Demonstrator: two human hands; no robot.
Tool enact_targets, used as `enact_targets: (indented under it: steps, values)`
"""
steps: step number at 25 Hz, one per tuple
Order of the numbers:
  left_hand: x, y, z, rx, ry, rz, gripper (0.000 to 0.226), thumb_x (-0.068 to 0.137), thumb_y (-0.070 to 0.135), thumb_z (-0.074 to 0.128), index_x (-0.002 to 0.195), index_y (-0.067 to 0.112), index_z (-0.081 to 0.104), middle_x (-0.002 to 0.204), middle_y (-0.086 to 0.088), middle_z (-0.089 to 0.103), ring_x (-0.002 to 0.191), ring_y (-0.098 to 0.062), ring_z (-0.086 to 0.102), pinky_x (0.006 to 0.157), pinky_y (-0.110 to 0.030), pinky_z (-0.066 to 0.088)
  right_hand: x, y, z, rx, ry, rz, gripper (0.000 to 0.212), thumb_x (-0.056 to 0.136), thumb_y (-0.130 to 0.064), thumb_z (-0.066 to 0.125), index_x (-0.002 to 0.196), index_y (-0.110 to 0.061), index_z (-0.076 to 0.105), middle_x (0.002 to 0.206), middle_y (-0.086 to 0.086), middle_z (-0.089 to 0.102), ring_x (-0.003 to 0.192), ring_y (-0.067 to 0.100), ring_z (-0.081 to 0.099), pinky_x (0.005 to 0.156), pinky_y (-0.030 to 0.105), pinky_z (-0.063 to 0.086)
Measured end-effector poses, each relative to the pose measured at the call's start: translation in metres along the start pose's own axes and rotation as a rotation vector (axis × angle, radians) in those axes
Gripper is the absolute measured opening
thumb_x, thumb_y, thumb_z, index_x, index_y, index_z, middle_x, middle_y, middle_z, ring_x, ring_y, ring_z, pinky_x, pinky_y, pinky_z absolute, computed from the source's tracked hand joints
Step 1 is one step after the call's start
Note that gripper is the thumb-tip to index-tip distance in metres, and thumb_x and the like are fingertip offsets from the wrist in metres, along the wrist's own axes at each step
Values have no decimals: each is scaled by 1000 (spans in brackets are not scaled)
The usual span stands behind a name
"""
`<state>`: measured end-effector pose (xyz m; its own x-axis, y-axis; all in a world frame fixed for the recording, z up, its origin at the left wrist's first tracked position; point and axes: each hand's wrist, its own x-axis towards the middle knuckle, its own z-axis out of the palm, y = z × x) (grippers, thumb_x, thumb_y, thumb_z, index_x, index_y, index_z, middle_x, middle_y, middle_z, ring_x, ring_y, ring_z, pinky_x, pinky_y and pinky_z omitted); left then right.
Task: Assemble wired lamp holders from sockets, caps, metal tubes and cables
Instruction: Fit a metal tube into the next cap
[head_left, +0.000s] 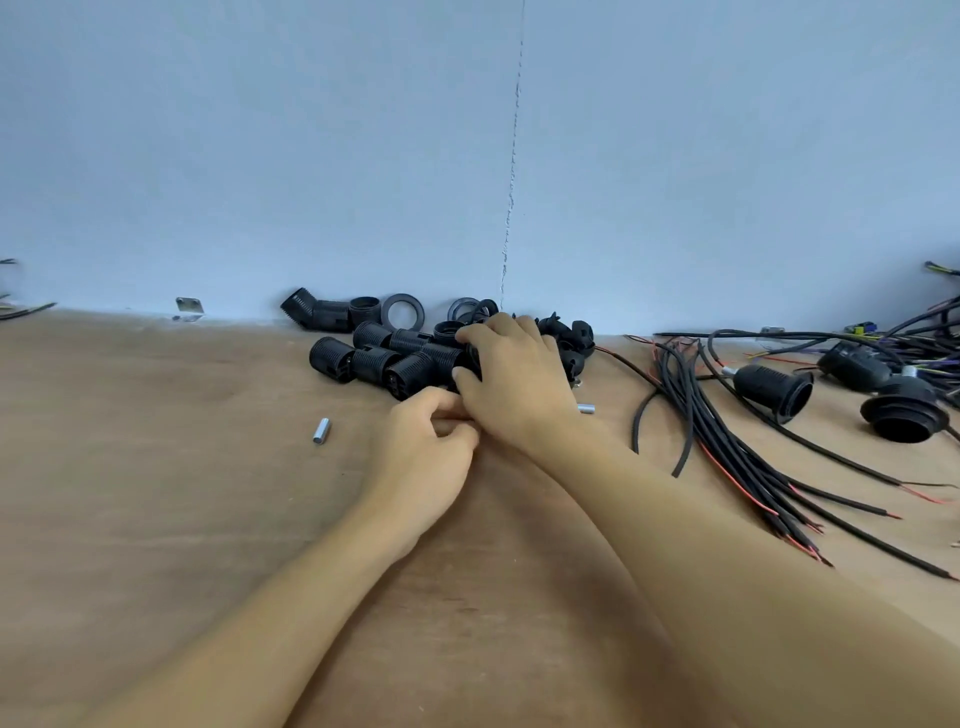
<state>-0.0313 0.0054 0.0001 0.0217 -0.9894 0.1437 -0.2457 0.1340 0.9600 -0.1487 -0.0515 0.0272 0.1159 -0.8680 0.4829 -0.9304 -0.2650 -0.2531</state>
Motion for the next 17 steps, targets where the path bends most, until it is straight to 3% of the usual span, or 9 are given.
enact_targets:
  steps: [4, 7, 9, 12, 14, 16, 17]
  values:
    - [-2, 3, -3, -119, 55, -70, 39, 87, -7, 56, 101, 27, 69, 86, 7, 78, 82, -7, 74, 84, -31, 57, 26, -15, 11, -211, -212, 48, 43, 93, -31, 57, 136, -22, 54, 142, 8, 46, 133, 32, 35, 106, 46, 30]
    - [-2, 4, -2, -188, 58, -44, 47, 87, -9, 56, 106, 33, 64, 93, 12, 75, 88, -10, 74, 91, -40, 60, 31, -15, 14, -328, -162, 14, 35, 92, -25, 55, 126, -20, 59, 135, 9, 50, 128, 32, 37, 104, 45, 30]
    - [-1, 2, -2, -195, 61, -39, 48, 86, -8, 54, 104, 36, 63, 92, 16, 74, 87, -10, 75, 92, -42, 60, 28, -14, 16, -294, -124, 43, 37, 94, -33, 57, 127, -17, 58, 134, 7, 52, 129, 31, 36, 104, 45, 29]
    - [-1, 2, -1, -199, 61, -49, 49, 87, -8, 51, 101, 38, 61, 89, 20, 73, 82, -10, 75, 93, -44, 60, 23, -11, 7, -45, 24, 165, 43, 94, -45, 58, 128, -18, 58, 127, 3, 61, 126, 29, 42, 102, 43, 28]
    - [-1, 3, 1, -212, 54, -54, 44, 90, -5, 53, 104, 36, 62, 88, 20, 73, 80, -9, 76, 91, -42, 60, 20, -8, -9, 275, 124, 249, 37, 92, -45, 62, 121, -22, 62, 111, -4, 68, 114, 21, 54, 99, 39, 38]
    - [0, 4, 1, -269, 87, -57, 28, 97, 10, 59, 121, 24, 64, 89, 10, 75, 81, -9, 76, 88, -38, 62, 11, -6, -25, 633, 122, 292, 30, 87, -40, 71, 113, -26, 64, 97, -14, 68, 97, 3, 63, 88, 28, 49]
    - [1, 5, 0, -307, 89, -60, 31, 98, 24, 61, 129, 18, 62, 91, 8, 76, 86, -9, 76, 87, -37, 62, 2, -6, -31, 765, 90, 294, 30, 85, -37, 75, 111, -27, 64, 95, -16, 69, 91, -4, 64, 82, 22, 50]
